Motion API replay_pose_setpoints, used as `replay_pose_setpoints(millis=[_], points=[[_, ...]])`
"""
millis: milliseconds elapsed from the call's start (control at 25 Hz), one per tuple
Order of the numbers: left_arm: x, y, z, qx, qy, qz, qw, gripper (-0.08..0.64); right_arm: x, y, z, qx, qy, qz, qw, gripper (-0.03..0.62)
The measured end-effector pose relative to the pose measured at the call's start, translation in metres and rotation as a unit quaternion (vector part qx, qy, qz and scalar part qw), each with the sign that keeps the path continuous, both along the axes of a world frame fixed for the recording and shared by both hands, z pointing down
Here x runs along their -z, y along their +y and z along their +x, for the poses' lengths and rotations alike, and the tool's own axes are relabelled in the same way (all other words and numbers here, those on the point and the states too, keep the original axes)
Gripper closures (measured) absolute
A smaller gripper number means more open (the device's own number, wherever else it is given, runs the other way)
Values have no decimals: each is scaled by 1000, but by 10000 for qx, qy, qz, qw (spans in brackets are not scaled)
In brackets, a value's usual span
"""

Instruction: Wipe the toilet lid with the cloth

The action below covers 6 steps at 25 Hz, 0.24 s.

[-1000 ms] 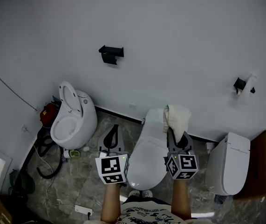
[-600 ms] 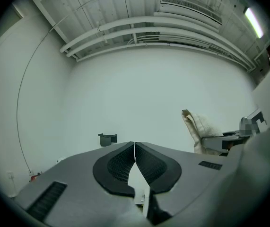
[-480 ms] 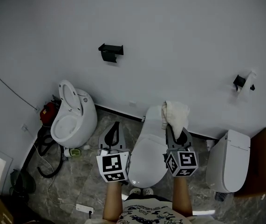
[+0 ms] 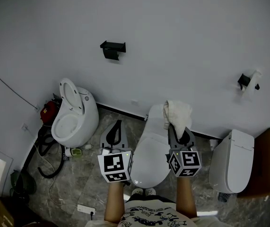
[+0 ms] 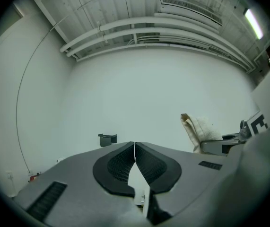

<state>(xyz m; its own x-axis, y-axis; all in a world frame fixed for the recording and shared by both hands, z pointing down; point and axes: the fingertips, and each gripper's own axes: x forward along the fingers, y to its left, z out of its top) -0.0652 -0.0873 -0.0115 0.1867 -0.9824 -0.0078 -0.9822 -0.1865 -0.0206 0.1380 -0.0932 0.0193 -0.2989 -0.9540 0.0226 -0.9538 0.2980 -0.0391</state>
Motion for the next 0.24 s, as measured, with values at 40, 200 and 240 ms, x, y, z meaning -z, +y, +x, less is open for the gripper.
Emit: replay_pose_setpoints(millis=[40, 200, 240], points=[[0, -1, 0, -4, -3, -4, 10000, 552, -1, -1, -1, 4, 18, -3, 10000, 499], [-2, -4, -3, -1, -18, 4, 10000, 551, -2, -4, -6, 15, 70, 20, 10000, 499], [-3, -4, -4, 0, -21, 6, 10000, 552, -2, -4, -6, 17, 78, 27, 10000, 499]])
